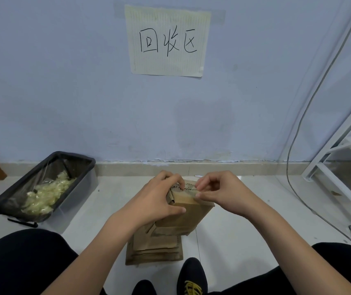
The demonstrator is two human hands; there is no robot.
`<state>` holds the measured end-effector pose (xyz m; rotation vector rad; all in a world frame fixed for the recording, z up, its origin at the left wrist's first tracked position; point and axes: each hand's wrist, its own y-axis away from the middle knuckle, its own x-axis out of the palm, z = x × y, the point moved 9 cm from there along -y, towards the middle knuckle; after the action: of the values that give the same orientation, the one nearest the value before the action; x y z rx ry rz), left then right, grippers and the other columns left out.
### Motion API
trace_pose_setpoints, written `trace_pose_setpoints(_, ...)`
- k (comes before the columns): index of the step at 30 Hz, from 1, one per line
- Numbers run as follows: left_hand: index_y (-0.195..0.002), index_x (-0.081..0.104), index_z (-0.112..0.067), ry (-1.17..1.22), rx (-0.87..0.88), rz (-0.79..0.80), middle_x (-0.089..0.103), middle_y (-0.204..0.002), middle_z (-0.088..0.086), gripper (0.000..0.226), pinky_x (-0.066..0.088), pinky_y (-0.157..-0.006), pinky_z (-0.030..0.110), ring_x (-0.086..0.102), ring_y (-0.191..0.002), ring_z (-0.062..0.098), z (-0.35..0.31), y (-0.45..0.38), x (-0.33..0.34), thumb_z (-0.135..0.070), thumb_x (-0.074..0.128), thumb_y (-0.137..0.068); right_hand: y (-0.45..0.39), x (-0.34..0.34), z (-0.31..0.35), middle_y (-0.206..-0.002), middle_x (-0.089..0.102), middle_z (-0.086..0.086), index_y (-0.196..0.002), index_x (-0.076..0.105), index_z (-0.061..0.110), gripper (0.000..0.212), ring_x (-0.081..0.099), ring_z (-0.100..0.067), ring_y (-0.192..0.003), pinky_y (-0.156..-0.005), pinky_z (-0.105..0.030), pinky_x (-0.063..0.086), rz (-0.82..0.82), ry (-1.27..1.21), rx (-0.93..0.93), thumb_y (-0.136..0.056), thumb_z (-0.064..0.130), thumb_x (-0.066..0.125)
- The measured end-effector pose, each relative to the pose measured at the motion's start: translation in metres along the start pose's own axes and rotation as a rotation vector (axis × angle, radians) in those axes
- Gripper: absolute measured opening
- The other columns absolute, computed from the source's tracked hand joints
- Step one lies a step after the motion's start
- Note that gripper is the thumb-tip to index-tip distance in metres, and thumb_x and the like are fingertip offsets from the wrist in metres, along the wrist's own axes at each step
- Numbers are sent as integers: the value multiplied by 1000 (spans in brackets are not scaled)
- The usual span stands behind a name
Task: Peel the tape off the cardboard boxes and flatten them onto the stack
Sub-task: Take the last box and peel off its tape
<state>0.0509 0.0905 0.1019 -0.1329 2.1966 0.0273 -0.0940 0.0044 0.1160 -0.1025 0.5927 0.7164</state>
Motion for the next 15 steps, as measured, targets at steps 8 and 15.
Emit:
trace_pose_setpoints(8,-117,48,-50,6,-14,39,39,-128,-17,55,46,-95,29,46,-114,9,1,-1,7,-46,83,-75,-2,14,6,-101,58,7,-114,72,29,26,55,-6,-82,-73,-15,43,45,350,-114,-97,14,59)
trace_pose_setpoints(15,-126,42,-51,-56,-48,60,30,-127,-12,69,49,-78,27,54,-93,9,10,0,7,-41,84,-73,-2,-4,9,-110,58,11,-86,73,18,6,60,-6,-88,-85,-20,48,-51,247,-118,-89,13,72)
